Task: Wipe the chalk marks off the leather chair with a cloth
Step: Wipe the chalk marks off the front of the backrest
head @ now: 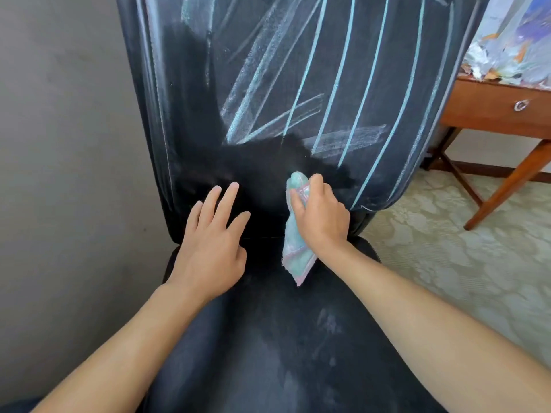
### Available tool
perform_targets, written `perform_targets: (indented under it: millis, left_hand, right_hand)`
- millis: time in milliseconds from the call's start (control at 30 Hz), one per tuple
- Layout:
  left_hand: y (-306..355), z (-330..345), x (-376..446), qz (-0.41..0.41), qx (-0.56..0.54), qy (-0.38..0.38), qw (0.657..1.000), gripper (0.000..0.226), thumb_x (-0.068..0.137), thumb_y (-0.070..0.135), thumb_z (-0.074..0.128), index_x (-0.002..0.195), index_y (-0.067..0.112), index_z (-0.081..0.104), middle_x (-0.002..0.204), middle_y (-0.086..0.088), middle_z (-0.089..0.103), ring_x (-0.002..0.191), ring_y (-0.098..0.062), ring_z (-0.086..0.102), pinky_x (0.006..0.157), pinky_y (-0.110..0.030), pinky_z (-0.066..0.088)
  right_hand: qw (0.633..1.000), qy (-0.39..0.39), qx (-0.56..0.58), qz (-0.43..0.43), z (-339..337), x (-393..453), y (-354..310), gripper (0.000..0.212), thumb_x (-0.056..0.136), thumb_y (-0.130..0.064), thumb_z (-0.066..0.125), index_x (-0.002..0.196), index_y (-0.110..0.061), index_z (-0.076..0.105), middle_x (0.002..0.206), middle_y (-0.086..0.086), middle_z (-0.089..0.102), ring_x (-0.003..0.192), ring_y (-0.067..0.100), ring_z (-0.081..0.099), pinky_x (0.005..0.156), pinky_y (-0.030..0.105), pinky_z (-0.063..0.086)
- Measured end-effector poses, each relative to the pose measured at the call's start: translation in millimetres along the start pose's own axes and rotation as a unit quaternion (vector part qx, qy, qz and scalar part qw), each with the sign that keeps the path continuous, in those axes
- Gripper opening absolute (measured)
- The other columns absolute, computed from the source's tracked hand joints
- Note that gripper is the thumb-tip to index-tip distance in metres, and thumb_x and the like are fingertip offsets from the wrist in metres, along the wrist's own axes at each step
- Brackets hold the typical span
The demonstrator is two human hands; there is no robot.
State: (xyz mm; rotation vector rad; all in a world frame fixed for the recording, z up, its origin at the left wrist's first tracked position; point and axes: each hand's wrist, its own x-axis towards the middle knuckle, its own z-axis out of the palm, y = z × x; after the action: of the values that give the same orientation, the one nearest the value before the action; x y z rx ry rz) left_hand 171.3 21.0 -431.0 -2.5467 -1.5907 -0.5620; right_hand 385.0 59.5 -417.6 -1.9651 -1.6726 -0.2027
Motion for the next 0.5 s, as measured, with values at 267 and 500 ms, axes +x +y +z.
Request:
perform_targets:
  millis: [267, 500]
  left_hand:
    - [15, 29, -17, 0.025, 0.052, -0.039, 0.998, 0.085, 0.073, 0.011, 0.071, 0.154, 0.012, 0.046, 0.172, -0.016, 0.018, 0.158, -0.043, 0.017, 0.124, -0.062, 0.025]
    - [71, 69, 26, -0.051, 0.045, -0.021, 0.997, 0.087, 0.083, 0.021, 0.052, 0.165, 0.014, 0.023, 0.174, -0.018, 0.002, 0.160, -0.041, 0.001, 0.123, -0.068, 0.016]
  right_hand:
    - [0.974, 0.091, 0.106, 0.181, -10, 6, 44, 0.033, 0.102, -0.043, 0.050, 0.113, -0.014, 0.039, 0.114, 0.006, 0.063, 0.092, 0.039, 0.064, 0.068, 0.041, 0.042]
    - [0.998, -0.001, 0.053, -0.026, 28, -27, 19, 0.039, 0.095, -0.038, 0.065, 0.126, -0.021, 0.048, 0.115, 0.005, 0.052, 0.084, 0.026, 0.065, 0.056, 0.034, 0.044]
